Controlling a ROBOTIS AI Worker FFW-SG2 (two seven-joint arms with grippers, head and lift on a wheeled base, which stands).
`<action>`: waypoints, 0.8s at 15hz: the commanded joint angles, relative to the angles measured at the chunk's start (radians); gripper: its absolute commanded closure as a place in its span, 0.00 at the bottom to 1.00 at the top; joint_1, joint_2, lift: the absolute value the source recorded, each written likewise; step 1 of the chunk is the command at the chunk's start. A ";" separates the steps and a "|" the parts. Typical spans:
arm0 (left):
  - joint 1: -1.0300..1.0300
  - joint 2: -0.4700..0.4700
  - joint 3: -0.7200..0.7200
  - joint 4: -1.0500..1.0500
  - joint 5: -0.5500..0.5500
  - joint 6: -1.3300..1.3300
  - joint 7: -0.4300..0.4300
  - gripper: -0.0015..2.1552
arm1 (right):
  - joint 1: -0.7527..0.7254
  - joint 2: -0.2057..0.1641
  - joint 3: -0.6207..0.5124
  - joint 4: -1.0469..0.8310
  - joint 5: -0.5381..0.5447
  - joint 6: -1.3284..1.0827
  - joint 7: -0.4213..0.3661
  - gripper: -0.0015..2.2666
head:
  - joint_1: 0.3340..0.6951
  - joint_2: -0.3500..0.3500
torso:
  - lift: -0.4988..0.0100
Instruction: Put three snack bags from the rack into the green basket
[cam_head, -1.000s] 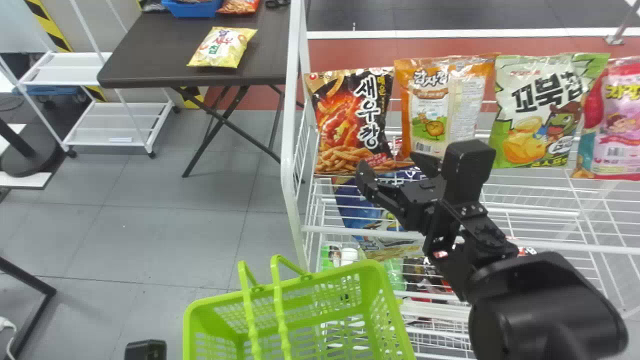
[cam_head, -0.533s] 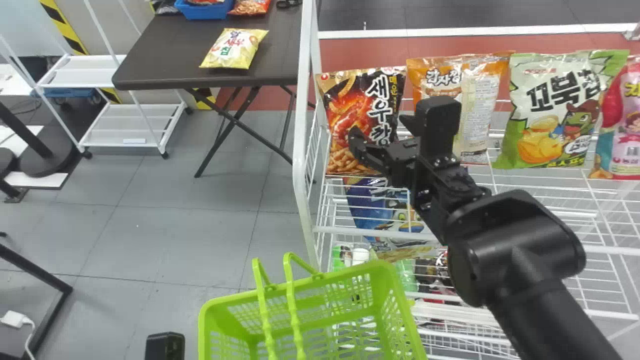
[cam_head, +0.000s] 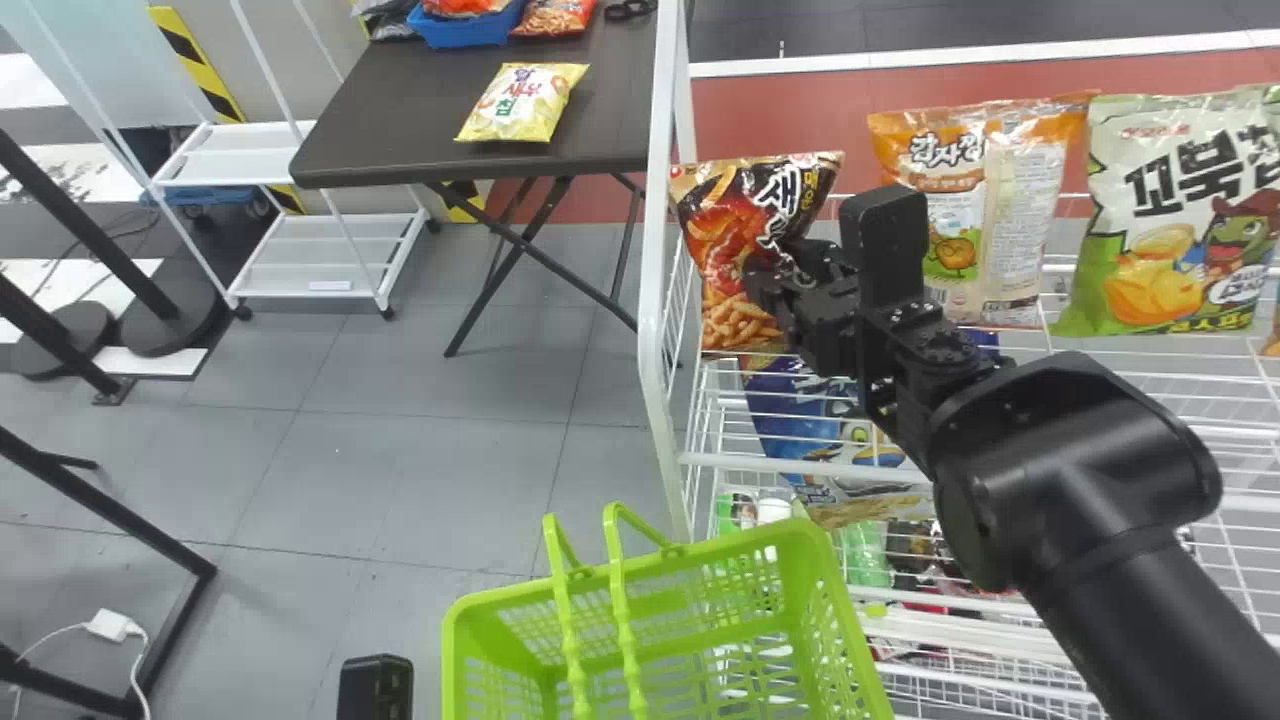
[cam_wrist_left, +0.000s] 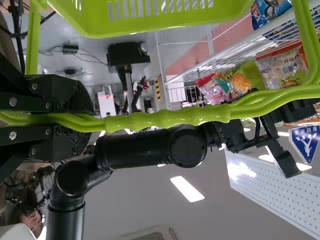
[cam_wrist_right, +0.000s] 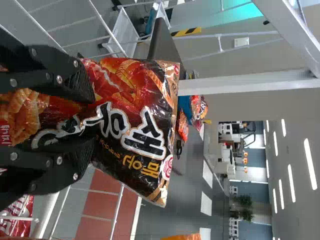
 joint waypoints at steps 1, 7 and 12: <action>-0.006 0.009 0.012 0.003 0.012 0.000 -0.010 1.00 | 0.057 0.004 -0.004 -0.078 0.022 0.001 0.002 0.99 | 1.00 0.80 | 0.98; -0.087 0.010 0.070 -0.014 0.019 0.126 -0.010 1.00 | 0.313 0.000 -0.087 -0.488 0.159 0.163 -0.004 0.99 | 1.00 0.81 | 0.98; -0.139 0.009 0.062 -0.020 0.009 0.181 -0.010 1.00 | 0.617 -0.041 -0.146 -0.939 0.161 0.372 0.002 0.99 | 1.00 0.71 | 0.98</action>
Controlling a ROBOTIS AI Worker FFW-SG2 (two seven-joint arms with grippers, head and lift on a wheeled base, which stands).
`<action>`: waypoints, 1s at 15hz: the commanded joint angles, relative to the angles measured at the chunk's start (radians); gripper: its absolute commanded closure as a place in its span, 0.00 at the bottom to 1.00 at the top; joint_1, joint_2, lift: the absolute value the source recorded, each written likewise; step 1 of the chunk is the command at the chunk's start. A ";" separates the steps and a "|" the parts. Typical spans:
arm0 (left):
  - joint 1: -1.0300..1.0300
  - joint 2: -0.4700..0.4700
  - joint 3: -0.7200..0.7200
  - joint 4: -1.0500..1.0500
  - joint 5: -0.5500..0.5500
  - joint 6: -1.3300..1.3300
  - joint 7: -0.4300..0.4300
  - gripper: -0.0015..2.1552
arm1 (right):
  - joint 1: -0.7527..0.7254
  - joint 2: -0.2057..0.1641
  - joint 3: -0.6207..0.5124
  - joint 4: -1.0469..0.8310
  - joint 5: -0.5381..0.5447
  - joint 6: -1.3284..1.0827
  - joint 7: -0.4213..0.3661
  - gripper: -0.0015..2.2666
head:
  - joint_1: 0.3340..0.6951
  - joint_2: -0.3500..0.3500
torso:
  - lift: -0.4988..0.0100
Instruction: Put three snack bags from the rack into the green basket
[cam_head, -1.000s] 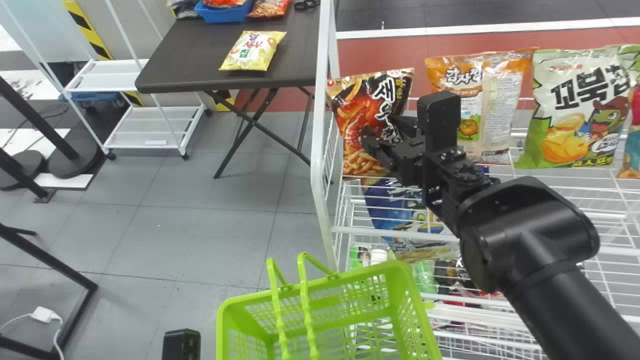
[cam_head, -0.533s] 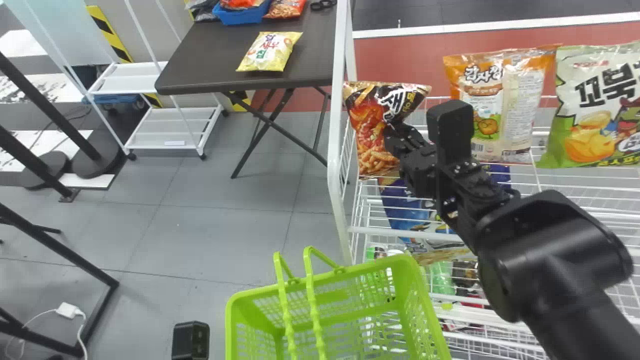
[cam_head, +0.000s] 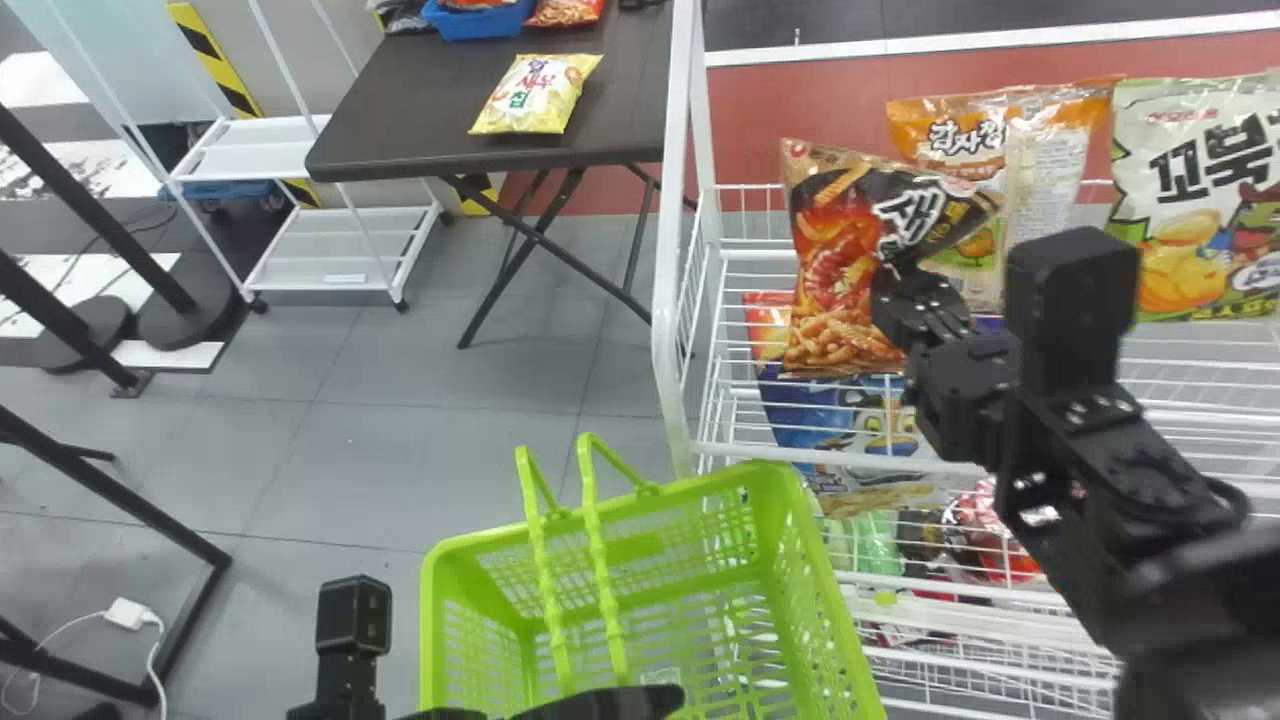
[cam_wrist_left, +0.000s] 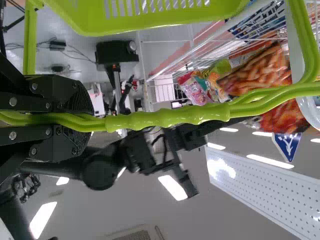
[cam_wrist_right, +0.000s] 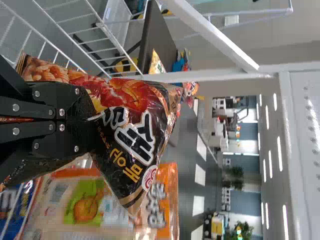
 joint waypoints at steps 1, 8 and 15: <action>-0.018 0.000 -0.016 0.000 -0.005 0.013 -0.010 1.00 | 0.135 -0.029 -0.003 -0.203 -0.008 0.140 0.000 0.99 | 1.00 0.71 | 0.98; -0.018 -0.006 -0.047 -0.025 -0.005 0.022 -0.010 1.00 | 0.264 -0.075 0.155 -0.395 -0.057 0.552 0.029 0.99 | 1.00 0.77 | 0.98; -0.004 -0.010 -0.068 -0.037 -0.004 0.022 -0.010 1.00 | 0.172 -0.084 0.305 -0.234 -0.032 0.674 0.009 0.00 | 1.00 1.00 | 0.98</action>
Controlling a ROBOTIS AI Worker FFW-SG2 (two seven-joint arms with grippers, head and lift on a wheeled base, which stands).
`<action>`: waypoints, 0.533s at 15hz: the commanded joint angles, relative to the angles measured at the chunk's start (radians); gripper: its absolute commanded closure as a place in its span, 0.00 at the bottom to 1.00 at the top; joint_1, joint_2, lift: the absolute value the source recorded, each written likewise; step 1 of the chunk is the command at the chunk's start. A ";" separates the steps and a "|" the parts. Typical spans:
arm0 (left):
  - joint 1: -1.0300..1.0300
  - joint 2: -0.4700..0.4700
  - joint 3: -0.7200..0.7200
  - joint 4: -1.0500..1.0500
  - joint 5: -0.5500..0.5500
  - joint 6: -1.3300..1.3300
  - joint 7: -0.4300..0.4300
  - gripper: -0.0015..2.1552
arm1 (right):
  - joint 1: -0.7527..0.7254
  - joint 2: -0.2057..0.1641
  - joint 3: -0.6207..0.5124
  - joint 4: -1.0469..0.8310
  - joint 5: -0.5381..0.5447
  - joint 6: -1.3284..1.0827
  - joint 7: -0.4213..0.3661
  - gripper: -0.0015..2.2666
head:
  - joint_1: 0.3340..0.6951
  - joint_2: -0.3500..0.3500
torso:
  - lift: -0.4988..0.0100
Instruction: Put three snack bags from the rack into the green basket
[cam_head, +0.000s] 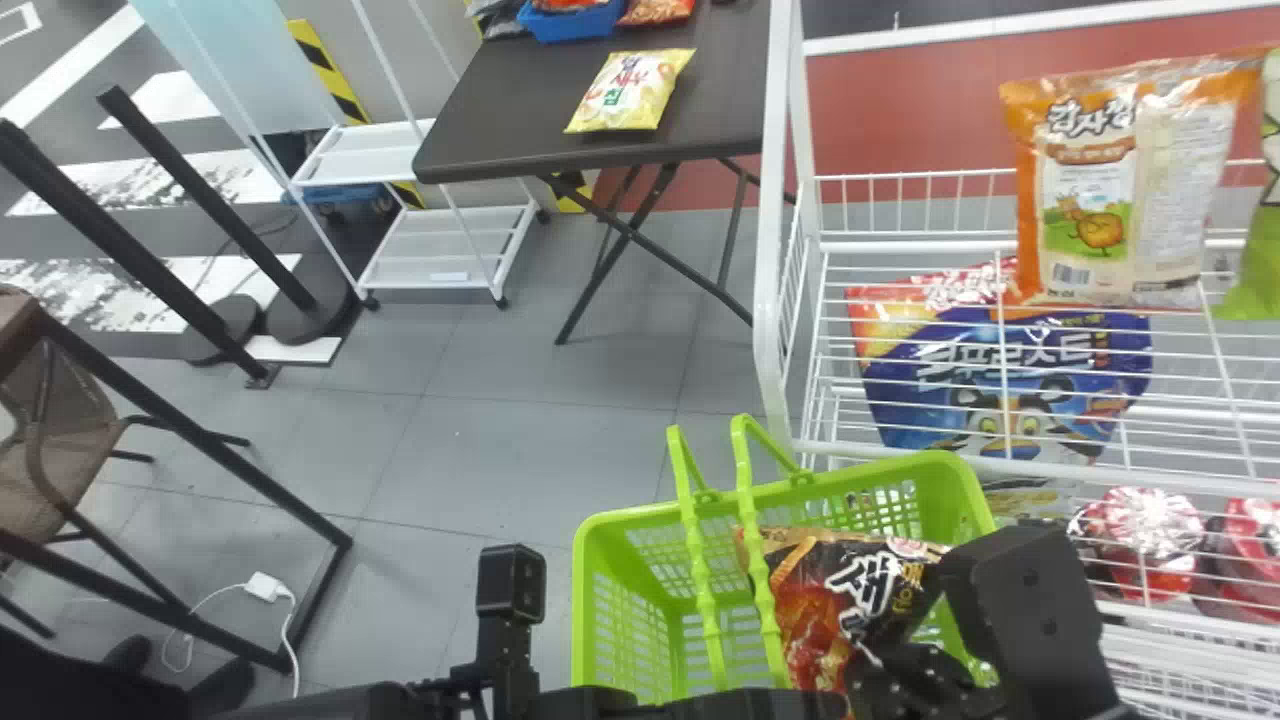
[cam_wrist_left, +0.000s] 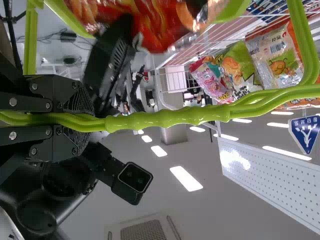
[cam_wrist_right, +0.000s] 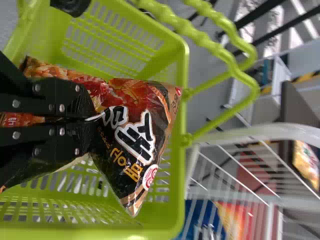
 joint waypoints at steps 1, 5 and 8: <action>0.007 0.002 0.001 -0.005 0.003 0.000 -0.010 1.00 | -0.006 -0.018 0.007 0.000 0.000 -0.034 -0.001 0.00 | 1.00 1.00 | 0.98; 0.030 0.005 0.001 -0.023 0.009 0.000 -0.010 1.00 | -0.018 -0.024 -0.197 -0.050 -0.002 -0.169 0.001 0.03 | 1.00 1.00 | 0.98; 0.042 0.006 0.010 -0.029 0.012 0.000 -0.010 1.00 | -0.107 -0.021 -0.419 -0.010 -0.006 -0.175 -0.002 0.03 | 1.00 0.70 | 0.98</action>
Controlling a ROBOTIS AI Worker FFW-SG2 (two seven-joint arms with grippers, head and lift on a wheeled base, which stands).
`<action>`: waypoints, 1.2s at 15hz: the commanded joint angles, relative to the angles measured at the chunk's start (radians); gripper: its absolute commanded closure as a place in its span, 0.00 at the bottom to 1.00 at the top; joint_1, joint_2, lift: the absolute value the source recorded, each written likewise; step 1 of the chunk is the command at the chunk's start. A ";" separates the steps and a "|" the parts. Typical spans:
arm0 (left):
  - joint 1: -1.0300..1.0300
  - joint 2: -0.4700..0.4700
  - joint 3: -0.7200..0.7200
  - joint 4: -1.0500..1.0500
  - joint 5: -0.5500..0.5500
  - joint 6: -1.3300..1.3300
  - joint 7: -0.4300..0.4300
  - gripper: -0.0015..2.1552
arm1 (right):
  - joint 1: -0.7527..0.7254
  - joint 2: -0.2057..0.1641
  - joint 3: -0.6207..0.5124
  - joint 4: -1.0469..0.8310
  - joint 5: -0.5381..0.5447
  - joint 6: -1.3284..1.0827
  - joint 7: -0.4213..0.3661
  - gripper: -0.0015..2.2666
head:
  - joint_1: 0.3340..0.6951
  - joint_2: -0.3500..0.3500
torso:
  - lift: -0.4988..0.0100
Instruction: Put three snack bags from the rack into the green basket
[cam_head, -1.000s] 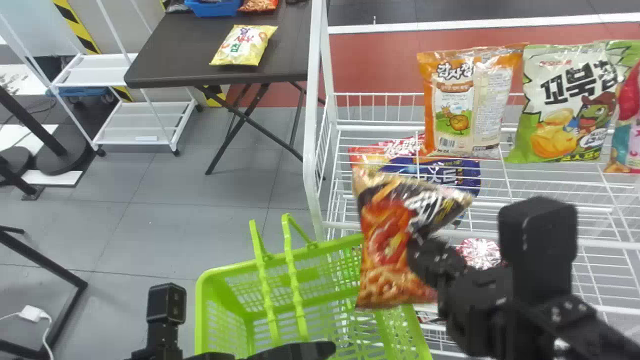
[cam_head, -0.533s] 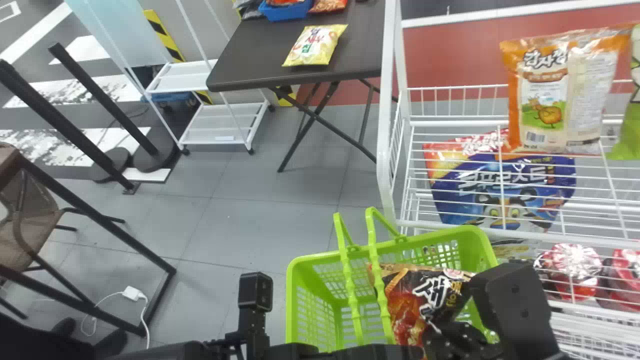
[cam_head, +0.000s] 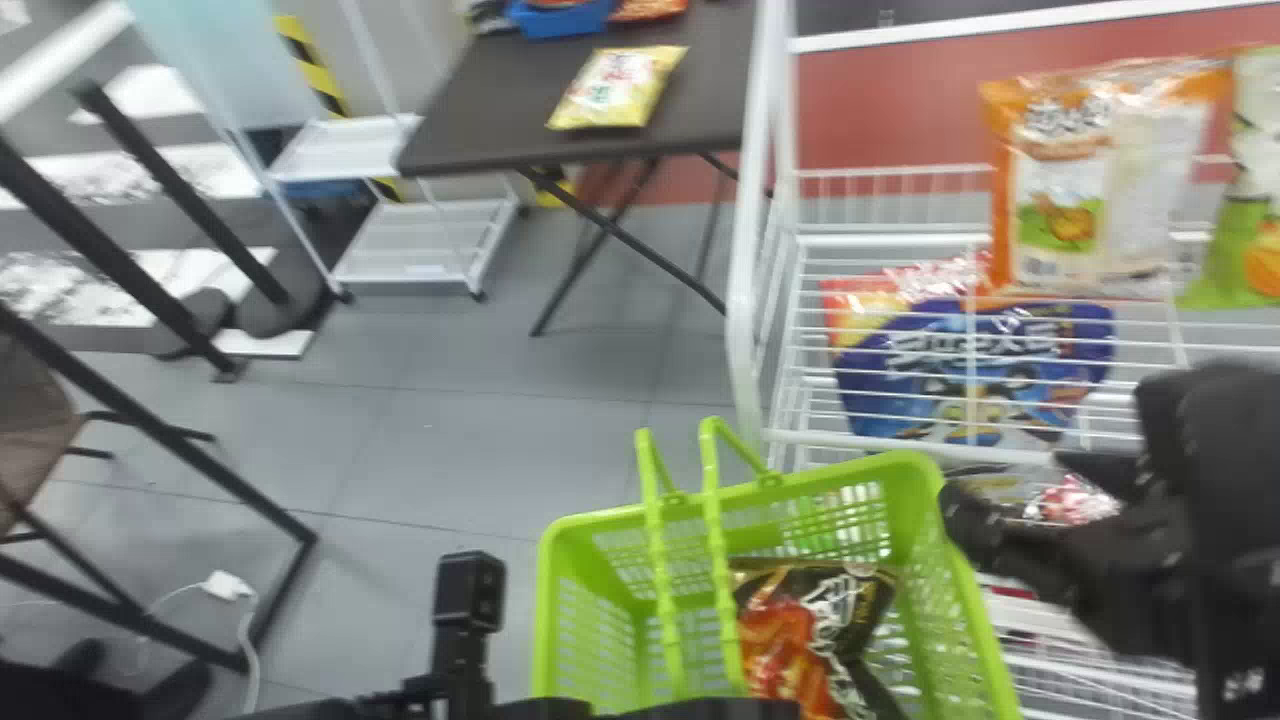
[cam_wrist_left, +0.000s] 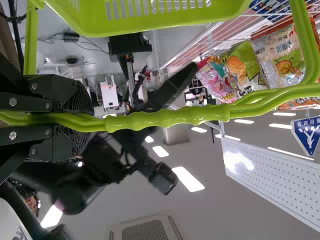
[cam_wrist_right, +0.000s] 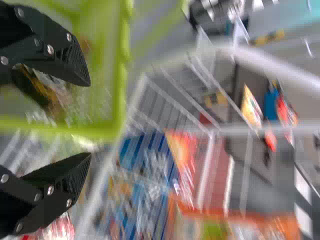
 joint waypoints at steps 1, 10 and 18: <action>0.007 0.000 0.004 -0.002 0.001 0.000 -0.010 1.00 | -0.073 0.002 -0.145 0.087 -0.003 -0.059 -0.001 0.03 | 1.00 0.62 | 0.98; 0.021 -0.001 -0.010 0.007 -0.002 -0.006 -0.010 1.00 | -0.340 0.011 -0.335 0.682 0.034 -0.632 -0.016 0.04 | 1.00 0.11 | 0.98; 0.048 -0.009 -0.011 0.021 -0.002 -0.034 -0.010 1.00 | -0.470 0.023 -0.315 0.906 0.123 -0.706 -0.035 0.45 | 1.00 0.09 | 0.98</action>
